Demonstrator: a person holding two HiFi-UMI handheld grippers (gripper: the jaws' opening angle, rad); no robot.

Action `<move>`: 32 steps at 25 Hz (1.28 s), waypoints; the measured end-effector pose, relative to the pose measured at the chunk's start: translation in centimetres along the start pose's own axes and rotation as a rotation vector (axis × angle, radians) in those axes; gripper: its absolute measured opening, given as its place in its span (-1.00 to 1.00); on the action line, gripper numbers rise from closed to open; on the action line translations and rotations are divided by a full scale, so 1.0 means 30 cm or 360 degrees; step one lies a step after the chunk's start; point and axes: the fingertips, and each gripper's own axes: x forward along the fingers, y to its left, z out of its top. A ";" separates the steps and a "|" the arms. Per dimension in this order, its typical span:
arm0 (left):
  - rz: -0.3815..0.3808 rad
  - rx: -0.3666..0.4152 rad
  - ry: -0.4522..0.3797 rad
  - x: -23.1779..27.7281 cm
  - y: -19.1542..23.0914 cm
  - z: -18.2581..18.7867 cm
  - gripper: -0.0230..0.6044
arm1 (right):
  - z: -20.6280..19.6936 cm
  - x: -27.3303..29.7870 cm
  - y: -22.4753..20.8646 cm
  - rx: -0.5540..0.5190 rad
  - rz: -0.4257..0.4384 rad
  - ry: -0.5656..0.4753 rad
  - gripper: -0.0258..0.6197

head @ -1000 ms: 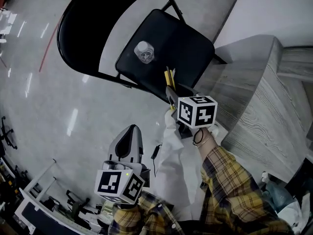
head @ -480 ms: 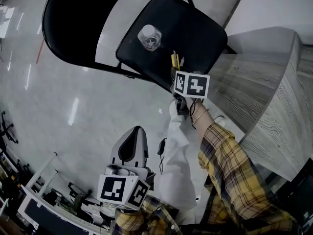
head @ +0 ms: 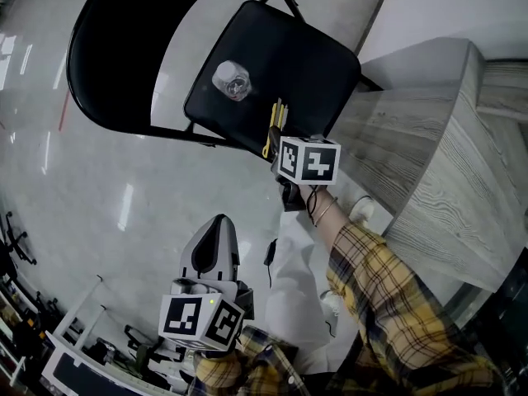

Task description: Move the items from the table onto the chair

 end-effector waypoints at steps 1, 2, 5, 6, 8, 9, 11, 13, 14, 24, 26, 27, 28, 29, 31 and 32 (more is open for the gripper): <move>-0.0009 0.0011 -0.0013 -0.008 -0.013 0.025 -0.92 | 0.006 -0.039 0.043 -0.0011 0.0041 -0.0007 -0.53; -0.0024 0.0027 -0.0029 -0.014 -0.030 0.055 -0.92 | 0.019 -0.082 0.083 -0.0026 0.0077 -0.0018 -0.53; -0.0081 0.0077 -0.0088 -0.028 -0.096 0.156 -0.92 | 0.076 -0.224 0.187 -0.0052 0.0173 -0.0073 -0.53; -0.0095 0.0090 -0.0106 -0.038 -0.121 0.186 -0.92 | 0.093 -0.276 0.219 -0.0039 0.0207 -0.0092 -0.53; -0.0123 0.0119 -0.0140 -0.064 -0.178 0.243 -0.92 | 0.122 -0.384 0.283 -0.0002 0.0290 -0.0126 -0.53; -0.0138 0.0138 -0.0156 -0.080 -0.210 0.270 -0.92 | 0.134 -0.440 0.314 0.0004 0.0334 -0.0142 -0.53; -0.0171 0.0185 -0.0186 -0.114 -0.274 0.321 -0.92 | 0.154 -0.554 0.370 -0.0015 0.0410 -0.0178 -0.53; -0.0229 0.0250 -0.0218 -0.138 -0.339 0.383 -0.92 | 0.186 -0.664 0.414 -0.0065 0.0467 -0.0228 -0.53; -0.0266 0.0286 -0.0234 -0.145 -0.372 0.418 -0.92 | 0.208 -0.718 0.433 -0.0096 0.0490 -0.0261 -0.53; -0.0651 0.0582 -0.0260 -0.197 -0.869 0.489 -0.92 | 0.303 -1.288 0.318 -0.0402 0.0385 -0.0627 -0.53; -0.0735 0.0651 -0.0251 -0.214 -0.985 0.480 -0.92 | 0.327 -1.397 0.255 -0.0393 0.0349 -0.0711 -0.53; -0.0777 0.0687 -0.0246 -0.223 -1.044 0.473 -0.92 | 0.339 -1.451 0.218 -0.0381 0.0334 -0.0750 -0.53; -0.0814 0.0723 -0.0240 -0.233 -1.101 0.460 -0.92 | 0.346 -1.506 0.176 -0.0373 0.0316 -0.0785 -0.53; -0.0846 0.0756 -0.0232 -0.243 -1.155 0.441 -0.92 | 0.347 -1.562 0.129 -0.0368 0.0294 -0.0816 -0.53; -0.0896 0.0811 -0.0212 -0.254 -1.261 0.391 -0.92 | 0.338 -1.680 0.019 -0.0361 0.0235 -0.0871 -0.53; -0.0917 0.0832 -0.0204 -0.257 -1.314 0.363 -0.92 | 0.329 -1.742 -0.041 -0.0355 0.0202 -0.0899 -0.53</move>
